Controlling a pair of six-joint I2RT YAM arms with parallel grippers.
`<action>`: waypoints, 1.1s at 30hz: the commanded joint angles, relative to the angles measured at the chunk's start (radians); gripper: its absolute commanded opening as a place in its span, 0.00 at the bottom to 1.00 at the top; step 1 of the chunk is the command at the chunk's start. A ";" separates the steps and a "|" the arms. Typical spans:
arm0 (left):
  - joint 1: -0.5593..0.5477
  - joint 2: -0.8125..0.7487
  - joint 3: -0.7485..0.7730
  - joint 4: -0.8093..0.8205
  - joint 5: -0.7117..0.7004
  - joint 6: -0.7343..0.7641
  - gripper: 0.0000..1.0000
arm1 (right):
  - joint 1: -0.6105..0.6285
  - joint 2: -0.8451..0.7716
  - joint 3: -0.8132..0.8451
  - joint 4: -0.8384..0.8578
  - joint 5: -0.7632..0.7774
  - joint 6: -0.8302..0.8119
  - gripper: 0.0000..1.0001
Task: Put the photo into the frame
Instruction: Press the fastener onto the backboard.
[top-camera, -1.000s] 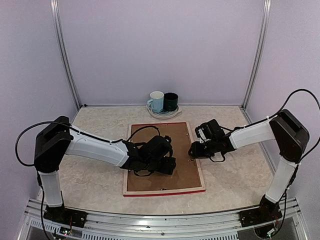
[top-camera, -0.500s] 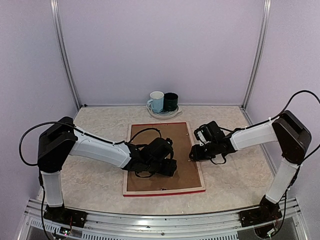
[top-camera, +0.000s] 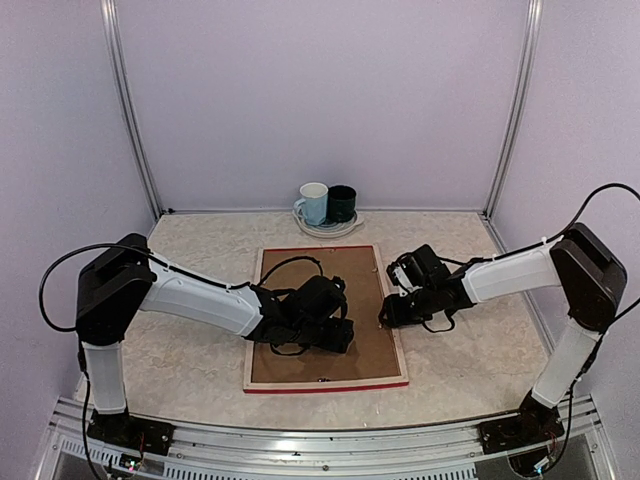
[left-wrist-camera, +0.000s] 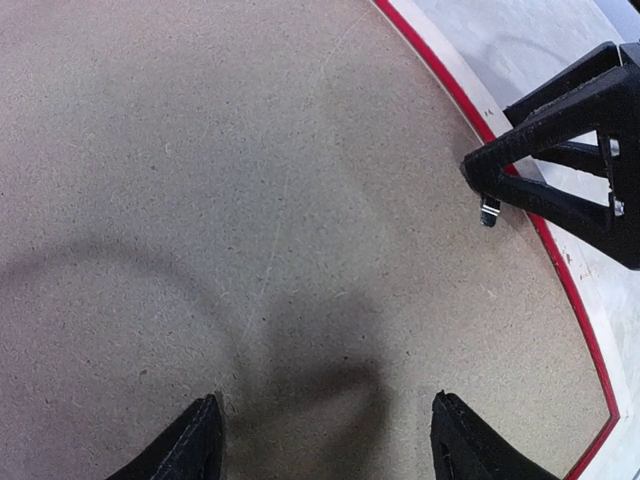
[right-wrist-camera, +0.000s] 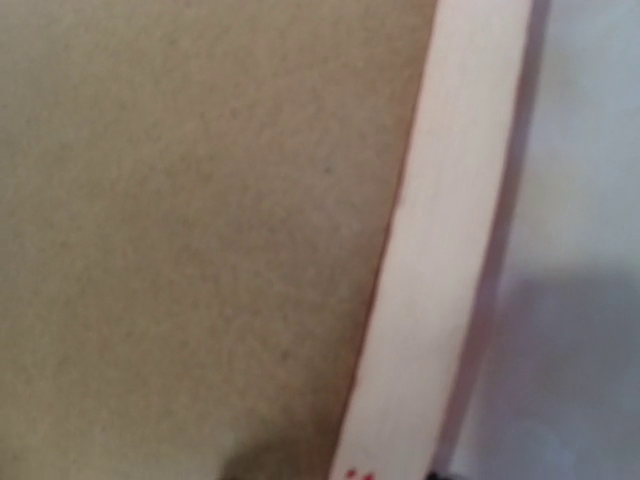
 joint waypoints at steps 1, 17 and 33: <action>-0.003 0.032 0.001 0.024 0.011 -0.015 0.71 | 0.028 -0.010 -0.018 -0.087 -0.051 -0.018 0.42; -0.003 0.043 0.001 0.033 0.034 -0.026 0.71 | 0.029 -0.030 -0.045 -0.130 -0.012 -0.043 0.38; -0.002 0.039 0.002 0.024 0.032 -0.028 0.71 | 0.029 -0.022 -0.052 -0.146 -0.030 -0.086 0.33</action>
